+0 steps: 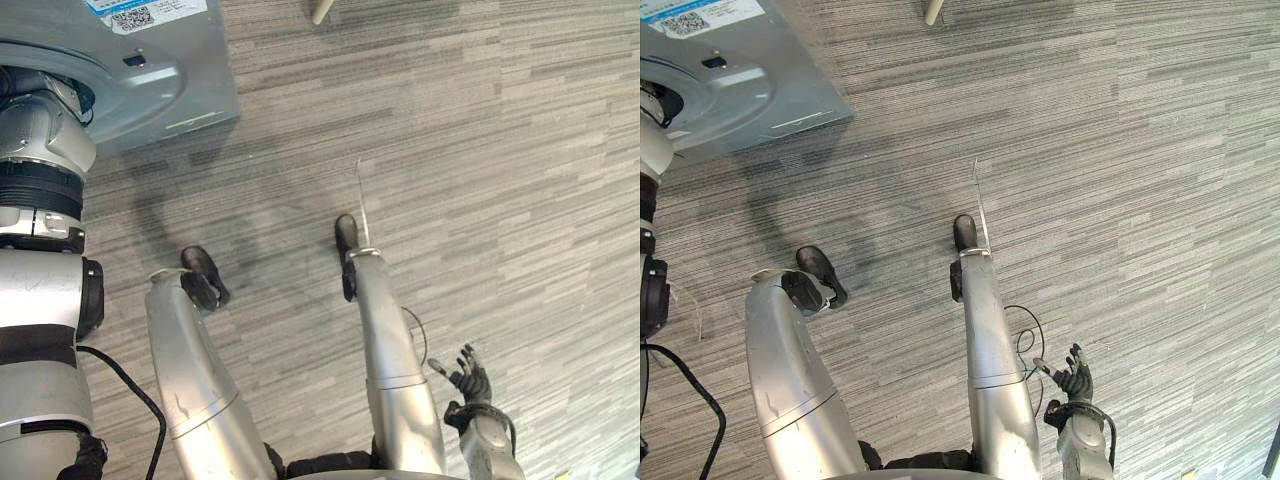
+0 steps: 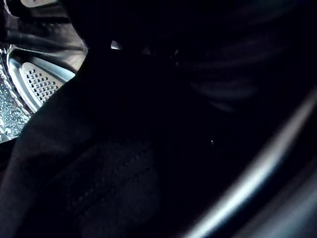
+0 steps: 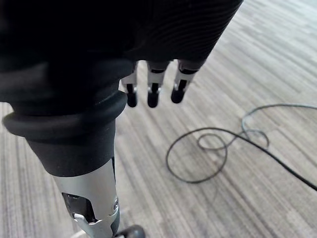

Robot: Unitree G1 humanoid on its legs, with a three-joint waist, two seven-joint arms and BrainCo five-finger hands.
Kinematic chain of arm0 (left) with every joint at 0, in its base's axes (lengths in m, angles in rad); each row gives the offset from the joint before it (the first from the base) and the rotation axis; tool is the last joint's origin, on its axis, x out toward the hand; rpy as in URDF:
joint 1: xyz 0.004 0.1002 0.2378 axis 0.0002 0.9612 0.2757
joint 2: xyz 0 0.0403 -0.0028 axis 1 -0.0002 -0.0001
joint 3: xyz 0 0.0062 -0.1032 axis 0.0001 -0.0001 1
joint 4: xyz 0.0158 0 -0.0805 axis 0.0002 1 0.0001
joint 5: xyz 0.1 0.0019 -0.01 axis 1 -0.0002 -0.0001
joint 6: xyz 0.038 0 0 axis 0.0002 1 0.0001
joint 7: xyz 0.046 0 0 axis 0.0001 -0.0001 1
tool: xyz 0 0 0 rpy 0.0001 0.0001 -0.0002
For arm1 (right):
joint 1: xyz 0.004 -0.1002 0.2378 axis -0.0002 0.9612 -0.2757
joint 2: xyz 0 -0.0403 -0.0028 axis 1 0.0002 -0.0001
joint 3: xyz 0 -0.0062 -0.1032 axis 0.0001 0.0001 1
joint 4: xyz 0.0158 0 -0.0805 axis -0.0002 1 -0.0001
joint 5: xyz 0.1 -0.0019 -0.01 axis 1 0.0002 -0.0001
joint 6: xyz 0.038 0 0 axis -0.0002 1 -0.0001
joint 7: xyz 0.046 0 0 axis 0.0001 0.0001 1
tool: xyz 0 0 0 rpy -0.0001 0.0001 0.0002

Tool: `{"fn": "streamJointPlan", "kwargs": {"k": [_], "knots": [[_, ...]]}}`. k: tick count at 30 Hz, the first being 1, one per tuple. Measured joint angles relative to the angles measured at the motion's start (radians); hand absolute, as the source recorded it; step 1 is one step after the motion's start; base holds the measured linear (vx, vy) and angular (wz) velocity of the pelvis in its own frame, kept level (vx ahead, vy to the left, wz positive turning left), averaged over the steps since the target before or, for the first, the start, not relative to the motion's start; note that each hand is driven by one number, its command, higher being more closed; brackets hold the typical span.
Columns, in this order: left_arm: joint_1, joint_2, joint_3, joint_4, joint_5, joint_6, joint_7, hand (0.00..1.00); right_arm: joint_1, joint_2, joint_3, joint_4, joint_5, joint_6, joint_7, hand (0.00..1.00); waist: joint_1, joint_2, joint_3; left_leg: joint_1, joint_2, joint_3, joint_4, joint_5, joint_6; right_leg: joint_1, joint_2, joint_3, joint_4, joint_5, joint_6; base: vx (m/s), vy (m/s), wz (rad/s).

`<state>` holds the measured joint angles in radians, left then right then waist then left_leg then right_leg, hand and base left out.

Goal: Pick up the laundry basket with both hands and put the clothes into the washing machine.

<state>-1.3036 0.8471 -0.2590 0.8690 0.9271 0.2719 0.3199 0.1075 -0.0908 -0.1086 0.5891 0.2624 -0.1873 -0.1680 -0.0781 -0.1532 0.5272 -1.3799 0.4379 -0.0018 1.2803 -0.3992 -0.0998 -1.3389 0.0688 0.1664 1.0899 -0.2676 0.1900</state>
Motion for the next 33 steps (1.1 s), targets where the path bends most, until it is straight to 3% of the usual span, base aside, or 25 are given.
{"fn": "streamJointPlan", "kwargs": {"k": [3,4,6,9,11,12,13,14,15,16,17,20,26,33], "knots": [[0.035,-0.031,0.087,-0.01,0.023,0.002,-0.04,0.0,-0.008,0.001,0.0,-0.024,-0.01,0.001,0.0,0.0,0.002,0.0,0.0,0.016,-0.001,0.002,-0.005,0.0,0.0,0.016,-0.001,0.0,-0.005,0.0,0.0,0.0,0.037,0.02],[0.049,-0.068,0.161,-0.02,0.015,0.006,-0.057,0.0,-0.012,0.003,-0.001,-0.025,-0.022,0.004,0.0,0.0,0.006,0.0,0.0,0.028,-0.001,0.004,-0.012,0.0,0.0,0.027,0.0,-0.001,-0.011,0.0,0.0,0.0,0.026,0.07],[0.05,-0.151,0.285,-0.06,-0.094,0.029,-0.068,0.0,-0.016,0.008,-0.001,-0.026,-0.029,0.016,0.001,0.0,0.014,-0.001,-0.001,0.041,-0.004,0.006,-0.021,0.001,-0.001,0.039,-0.001,-0.003,-0.017,0.0,-0.001,0.01,0.022,0.09],[0.067,-0.242,0.399,-0.167,-0.379,0.044,0.03,0.0,-0.019,0.024,-0.007,-0.034,-0.029,0.039,0.0,0.0,0.011,-0.001,-0.003,0.055,-0.021,0.007,-0.042,0.007,-0.005,0.054,-0.017,-0.005,-0.027,-0.002,-0.002,0.02,0.027,0.12],[0.132,-0.249,0.473,-0.211,-0.681,0.007,0.108,0.0,-0.02,0.049,-0.016,-0.04,-0.028,0.061,-0.002,0.0,0.014,-0.001,-0.004,0.074,-0.025,0.015,-0.058,0.012,-0.007,0.067,-0.02,-0.007,-0.035,-0.002,-0.003,0.03,0.024,0.09],[0.146,-0.248,0.486,-0.212,-0.771,-0.014,0.125,0.0,-0.02,0.052,-0.016,-0.043,-0.029,0.069,-0.002,0.0,0.015,-0.001,-0.004,0.078,-0.027,0.015,-0.06,0.012,-0.007,0.071,-0.019,-0.008,-0.037,-0.002,-0.004,0.0,0.0,0.0],[0.187,-0.251,0.509,-0.238,-0.965,-0.064,0.147,0.0,-0.023,0.055,-0.02,-0.05,-0.029,0.086,-0.003,0.0,0.013,0.0,-0.005,0.089,-0.027,0.017,-0.066,0.012,-0.007,0.081,-0.019,-0.008,-0.043,-0.003,-0.005,0.0,0.0,0.0],[0.214,-0.253,0.515,-0.261,-1.055,-0.091,0.152,0.0,-0.022,0.058,-0.027,-0.054,-0.029,0.092,-0.003,0.0,0.012,0.002,-0.007,0.093,-0.027,0.019,-0.07,0.012,-0.007,0.084,-0.02,-0.008,-0.047,-0.003,-0.006,0.0,0.0,0.0],[0.264,-0.256,0.525,-0.303,-1.223,-0.153,0.153,0.0,-0.022,0.066,-0.044,-0.06,-0.029,0.106,-0.006,0.0,0.012,0.002,-0.01,0.101,-0.027,0.024,-0.077,0.012,-0.007,0.088,-0.022,-0.006,-0.052,-0.004,-0.006,0.0,0.0,0.0],[0.341,-0.268,0.53,-0.376,-1.523,-0.254,0.146,0.0,-0.022,0.068,-0.051,-0.064,-0.031,0.125,-0.01,0.0,0.014,0.003,-0.01,0.112,-0.027,0.028,-0.084,0.012,-0.007,0.096,-0.023,-0.005,-0.055,-0.005,-0.009,0.03,0.016,0.04],[0.416,-0.301,0.535,-0.459,-1.697,-0.324,0.14,0.0,-0.022,0.068,-0.056,-0.064,-0.035,0.138,-0.016,0.0,0.018,0.003,-0.01,0.124,-0.03,0.03,-0.092,0.013,-0.009,0.102,-0.027,-0.006,-0.055,-0.008,-0.014,0.03,0.007,0.06],[0.575,-0.399,0.545,-0.597,-1.834,-0.413,0.145,0.0,-0.022,0.068,-0.063,-0.069,-0.042,0.155,-0.043,0.0,0.033,0.005,-0.011,0.157,-0.037,0.03,-0.112,0.018,-0.018,0.126,-0.035,-0.014,-0.053,-0.017,-0.028,0.03,-0.011,0.11],[0.928,-0.637,0.582,-0.847,-1.877,-0.503,0.173,0.0,-0.022,0.066,-0.09,-0.083,-0.051,0.156,-0.058,0.0,0.053,0.027,-0.038,0.224,-0.042,0.016,-0.153,0.03,-0.041,0.174,-0.048,-0.048,-0.024,-0.051,-0.066,0.02,-0.061,0.15],[1.102,-0.712,0.59,-0.997,-1.863,-0.555,0.178,0.0,-0.022,0.061,-0.111,-0.059,-0.05,0.154,-0.071,0.0,0.079,0.068,-0.06,0.322,-0.063,0.006,-0.217,0.047,-0.069,0.247,-0.065,-0.068,-0.009,-0.085,-0.091,0.03,-0.09,0.17]]}}
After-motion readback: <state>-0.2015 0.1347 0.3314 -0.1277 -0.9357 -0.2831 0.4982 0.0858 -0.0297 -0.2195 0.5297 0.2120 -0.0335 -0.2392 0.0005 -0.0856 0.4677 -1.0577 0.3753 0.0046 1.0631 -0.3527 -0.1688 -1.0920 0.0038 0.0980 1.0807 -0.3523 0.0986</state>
